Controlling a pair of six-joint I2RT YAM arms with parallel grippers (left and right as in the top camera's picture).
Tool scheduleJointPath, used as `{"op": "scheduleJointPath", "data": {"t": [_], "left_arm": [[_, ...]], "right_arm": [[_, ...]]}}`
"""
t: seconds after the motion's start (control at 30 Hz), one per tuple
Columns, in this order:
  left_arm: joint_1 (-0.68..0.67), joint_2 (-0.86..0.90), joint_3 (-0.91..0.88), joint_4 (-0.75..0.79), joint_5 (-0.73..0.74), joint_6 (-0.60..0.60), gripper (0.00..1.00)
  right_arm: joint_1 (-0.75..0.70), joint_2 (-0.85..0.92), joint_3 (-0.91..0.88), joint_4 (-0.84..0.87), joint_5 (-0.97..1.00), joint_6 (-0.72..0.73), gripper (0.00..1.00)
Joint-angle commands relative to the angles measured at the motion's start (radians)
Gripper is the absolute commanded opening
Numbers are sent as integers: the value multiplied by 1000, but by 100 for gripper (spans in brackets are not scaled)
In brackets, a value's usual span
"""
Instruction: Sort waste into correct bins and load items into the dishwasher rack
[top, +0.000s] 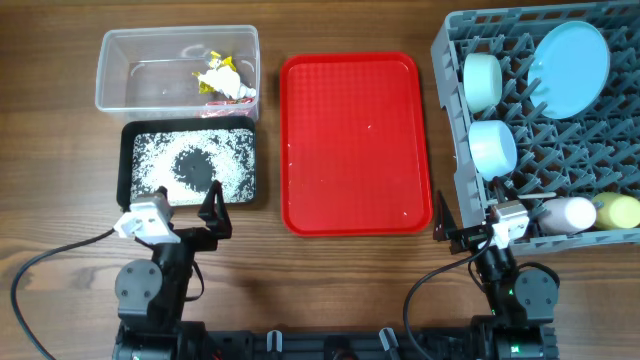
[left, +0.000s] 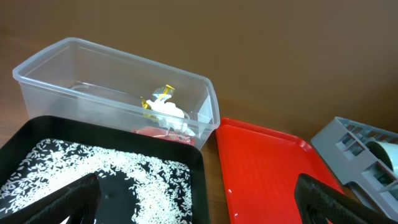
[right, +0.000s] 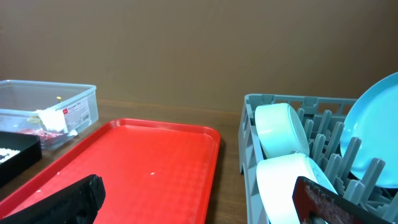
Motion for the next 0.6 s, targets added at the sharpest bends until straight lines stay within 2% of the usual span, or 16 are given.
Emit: {"op": "scheduleJointPath", "data": {"t": [0.0, 0.23, 0.57], "left_arm": [[5, -34, -13, -2, -11, 21, 100], [3, -179, -119, -8, -10, 20, 100], [3, -179, -173, -15, -3, 20, 100]], "right_arm": [[-5, -8, -1, 3, -5, 10, 100], [-5, -8, -1, 3, -5, 10, 100], [-5, -8, -1, 3, -5, 10, 100]]}}
